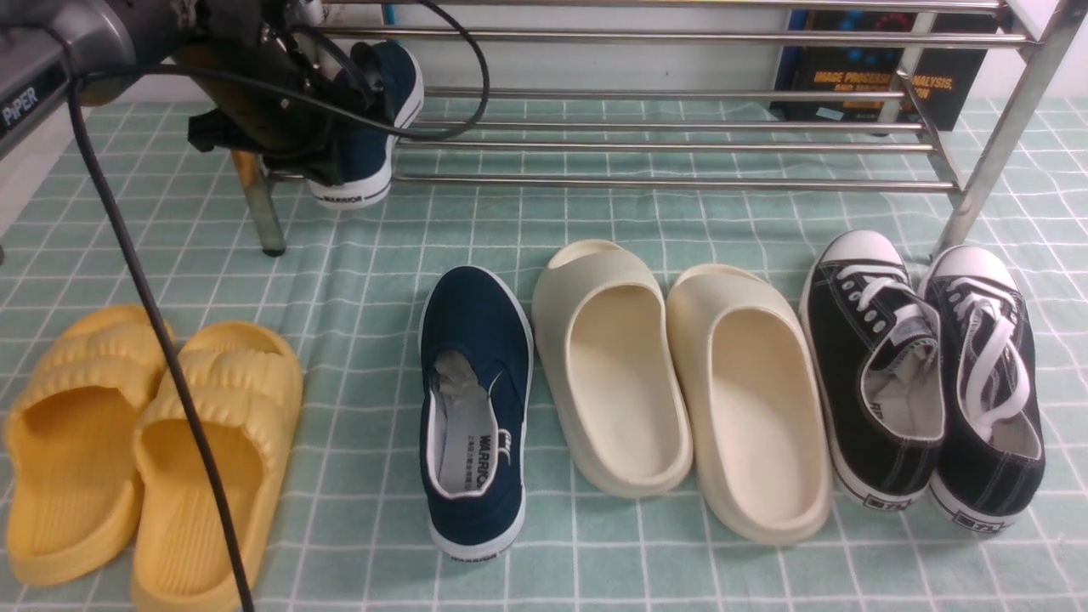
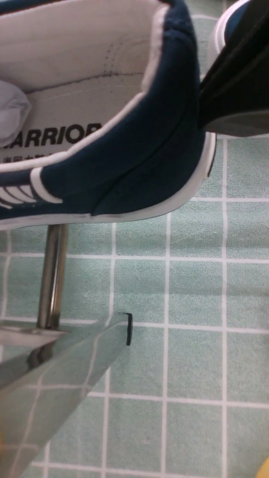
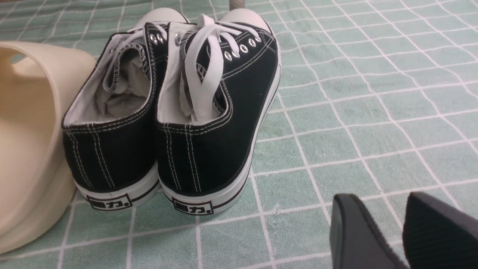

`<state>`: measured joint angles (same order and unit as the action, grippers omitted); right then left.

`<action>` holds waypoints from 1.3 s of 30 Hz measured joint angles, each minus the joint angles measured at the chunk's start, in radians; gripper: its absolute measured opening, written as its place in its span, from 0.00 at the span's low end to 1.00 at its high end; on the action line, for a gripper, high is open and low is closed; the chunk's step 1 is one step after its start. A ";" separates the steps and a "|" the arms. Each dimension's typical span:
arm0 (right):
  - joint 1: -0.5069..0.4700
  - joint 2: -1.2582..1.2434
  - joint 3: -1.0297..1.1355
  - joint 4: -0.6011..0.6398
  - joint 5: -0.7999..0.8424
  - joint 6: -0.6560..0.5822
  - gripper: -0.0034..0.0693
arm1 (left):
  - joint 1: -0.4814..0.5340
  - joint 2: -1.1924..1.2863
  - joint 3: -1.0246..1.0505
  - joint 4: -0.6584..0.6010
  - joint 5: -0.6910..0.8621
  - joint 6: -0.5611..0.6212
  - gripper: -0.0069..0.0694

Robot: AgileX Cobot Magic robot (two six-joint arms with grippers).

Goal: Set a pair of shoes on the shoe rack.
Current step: Use the left arm to put a shoe into the shoe rack, then use the left arm to grab the shoe closest to it

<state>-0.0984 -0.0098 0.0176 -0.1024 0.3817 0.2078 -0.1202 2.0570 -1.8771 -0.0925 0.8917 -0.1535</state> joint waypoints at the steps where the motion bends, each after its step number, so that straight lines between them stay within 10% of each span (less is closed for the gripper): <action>1: 0.000 0.000 0.000 0.000 0.000 0.000 0.38 | 0.000 0.013 0.000 0.000 0.002 0.000 0.12; 19: 0.000 0.000 0.000 0.000 0.000 0.000 0.38 | 0.000 0.028 -0.003 0.015 -0.022 -0.003 0.15; 30: 0.000 0.000 0.000 0.000 0.000 0.000 0.38 | 0.002 -0.083 -0.005 0.026 0.042 -0.003 0.56; 39: 0.000 0.000 0.000 0.000 0.000 0.000 0.38 | -0.027 -0.285 -0.004 0.054 0.325 -0.003 0.53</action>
<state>-0.0984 -0.0098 0.0176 -0.1024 0.3817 0.2078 -0.1475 1.7721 -1.8807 -0.0380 1.2167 -0.1565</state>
